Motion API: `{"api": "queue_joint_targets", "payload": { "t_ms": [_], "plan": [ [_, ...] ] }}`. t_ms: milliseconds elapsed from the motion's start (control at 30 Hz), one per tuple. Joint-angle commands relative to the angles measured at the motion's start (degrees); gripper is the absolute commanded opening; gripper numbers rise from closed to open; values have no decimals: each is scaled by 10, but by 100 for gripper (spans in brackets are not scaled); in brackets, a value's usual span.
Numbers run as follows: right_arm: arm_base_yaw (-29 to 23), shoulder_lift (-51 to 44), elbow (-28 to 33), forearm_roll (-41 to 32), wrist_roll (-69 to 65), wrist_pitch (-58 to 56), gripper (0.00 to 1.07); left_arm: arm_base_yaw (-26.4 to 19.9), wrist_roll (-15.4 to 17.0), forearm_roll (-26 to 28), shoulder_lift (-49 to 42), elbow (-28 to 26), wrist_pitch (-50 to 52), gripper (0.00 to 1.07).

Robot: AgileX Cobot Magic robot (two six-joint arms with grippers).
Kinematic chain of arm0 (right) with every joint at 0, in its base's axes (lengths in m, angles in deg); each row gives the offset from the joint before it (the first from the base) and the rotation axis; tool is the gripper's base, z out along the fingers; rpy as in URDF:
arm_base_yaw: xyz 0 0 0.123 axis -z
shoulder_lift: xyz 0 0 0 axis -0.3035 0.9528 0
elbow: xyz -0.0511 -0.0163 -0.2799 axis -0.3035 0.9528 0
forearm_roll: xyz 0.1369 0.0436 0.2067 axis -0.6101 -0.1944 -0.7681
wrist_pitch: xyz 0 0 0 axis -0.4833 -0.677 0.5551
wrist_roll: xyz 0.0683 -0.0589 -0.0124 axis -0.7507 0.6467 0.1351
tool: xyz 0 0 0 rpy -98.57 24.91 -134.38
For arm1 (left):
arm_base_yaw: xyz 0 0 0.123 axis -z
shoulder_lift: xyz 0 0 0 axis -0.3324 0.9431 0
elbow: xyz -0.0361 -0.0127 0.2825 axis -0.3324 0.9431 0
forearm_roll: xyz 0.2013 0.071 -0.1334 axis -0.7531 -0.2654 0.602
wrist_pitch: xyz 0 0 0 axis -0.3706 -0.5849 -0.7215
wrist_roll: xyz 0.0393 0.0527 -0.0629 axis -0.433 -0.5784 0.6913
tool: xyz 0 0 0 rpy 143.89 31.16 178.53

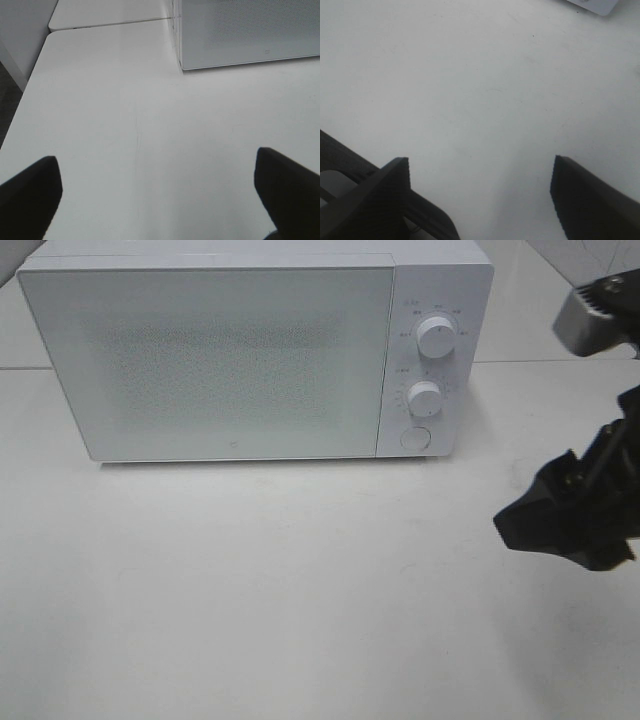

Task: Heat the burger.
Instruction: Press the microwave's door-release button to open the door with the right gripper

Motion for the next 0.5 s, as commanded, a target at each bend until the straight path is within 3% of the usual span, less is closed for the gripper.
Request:
{"api": "queue_joint_targets", "payload": {
  "t_ms": [33, 367, 500],
  "plan": [
    [3, -25, -5, 12, -7, -30, 76, -1, 1, -1, -9, 2, 5, 98],
    [3, -178, -5, 52, -26, -161, 76, -1, 1, -1, -9, 2, 5, 98],
    [37, -223, -5, 52, -31, -189, 76, -1, 0, -1, -9, 2, 5, 98]
  ]
}}
